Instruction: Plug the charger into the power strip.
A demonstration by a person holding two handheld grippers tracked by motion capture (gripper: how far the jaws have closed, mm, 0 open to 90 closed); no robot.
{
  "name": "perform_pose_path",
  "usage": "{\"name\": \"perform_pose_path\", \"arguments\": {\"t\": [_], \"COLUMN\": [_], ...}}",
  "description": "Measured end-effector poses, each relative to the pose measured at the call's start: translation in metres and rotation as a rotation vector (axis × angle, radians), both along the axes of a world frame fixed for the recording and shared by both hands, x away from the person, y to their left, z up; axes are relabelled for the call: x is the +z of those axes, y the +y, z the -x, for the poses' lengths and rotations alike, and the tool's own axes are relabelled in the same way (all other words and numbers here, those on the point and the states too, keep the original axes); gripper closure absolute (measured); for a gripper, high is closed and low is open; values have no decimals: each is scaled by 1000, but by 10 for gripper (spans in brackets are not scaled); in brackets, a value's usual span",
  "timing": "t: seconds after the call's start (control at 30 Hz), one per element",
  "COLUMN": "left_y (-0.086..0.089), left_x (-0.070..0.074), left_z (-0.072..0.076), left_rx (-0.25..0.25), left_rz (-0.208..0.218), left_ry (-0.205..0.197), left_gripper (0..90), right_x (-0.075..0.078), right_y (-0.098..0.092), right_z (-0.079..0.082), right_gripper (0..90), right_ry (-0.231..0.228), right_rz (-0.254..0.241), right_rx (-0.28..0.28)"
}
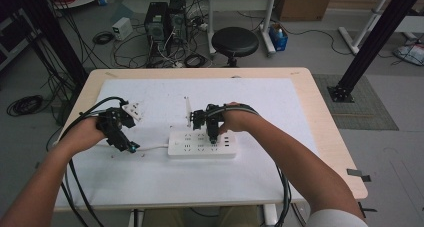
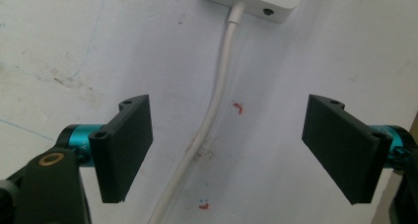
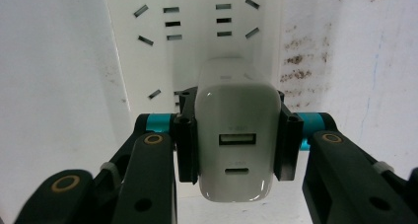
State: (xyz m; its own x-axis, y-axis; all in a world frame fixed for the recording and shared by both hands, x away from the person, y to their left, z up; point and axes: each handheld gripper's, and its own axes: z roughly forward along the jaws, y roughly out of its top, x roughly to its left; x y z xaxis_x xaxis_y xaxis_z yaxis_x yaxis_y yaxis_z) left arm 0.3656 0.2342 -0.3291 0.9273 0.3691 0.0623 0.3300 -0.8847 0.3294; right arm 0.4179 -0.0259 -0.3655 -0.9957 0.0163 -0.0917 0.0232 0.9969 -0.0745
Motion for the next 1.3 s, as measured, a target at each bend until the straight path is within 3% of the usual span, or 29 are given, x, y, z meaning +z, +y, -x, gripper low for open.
{"name": "perform_pose_path", "arguments": {"t": [0.2, 0.33, 0.5, 0.6, 0.7, 0.73, 1.03, 1.27, 1.3], "left_y": [1, -3, -4, -2, -1, -1, -2, -2, -1], "left_x": [-1, -2, -4, -5, -6, -6, -8, -9, -9], "left_z": [-3, -4, -4, -5, -6, -6, -8, -6, -6], "left_rx": [-1, -14, -10, -2, -5, -7, -11, -8, -8], "left_rz": [7, 2, 3, 13, 9, 4, 6, 10, 4], "left_ry": [0, 3, 7, 9, 14, 15, 16, 11, 11], "left_gripper": [195, 195, 194, 195, 194, 194, 194, 194, 194], "right_x": [-1, -2, -4, -5, -6, -7, -7, -8, -8], "right_y": [3, -5, -9, -11, -21, -22, -21, -28, -28], "right_z": [-5, 0, 2, 0, -3, -4, -6, -6, -7], "right_gripper": [624, 624, 623, 622, 615, 616, 614, 600, 566], "right_ry": [29, 7, -14, -3, 32, 30, 47, 54, 58], "right_rz": [19, -38, -66, -94, -165, -175, -168, -224, -221], "right_rx": [-6, -29, -24, -28, -94, -94, -78, -97, -94]}}
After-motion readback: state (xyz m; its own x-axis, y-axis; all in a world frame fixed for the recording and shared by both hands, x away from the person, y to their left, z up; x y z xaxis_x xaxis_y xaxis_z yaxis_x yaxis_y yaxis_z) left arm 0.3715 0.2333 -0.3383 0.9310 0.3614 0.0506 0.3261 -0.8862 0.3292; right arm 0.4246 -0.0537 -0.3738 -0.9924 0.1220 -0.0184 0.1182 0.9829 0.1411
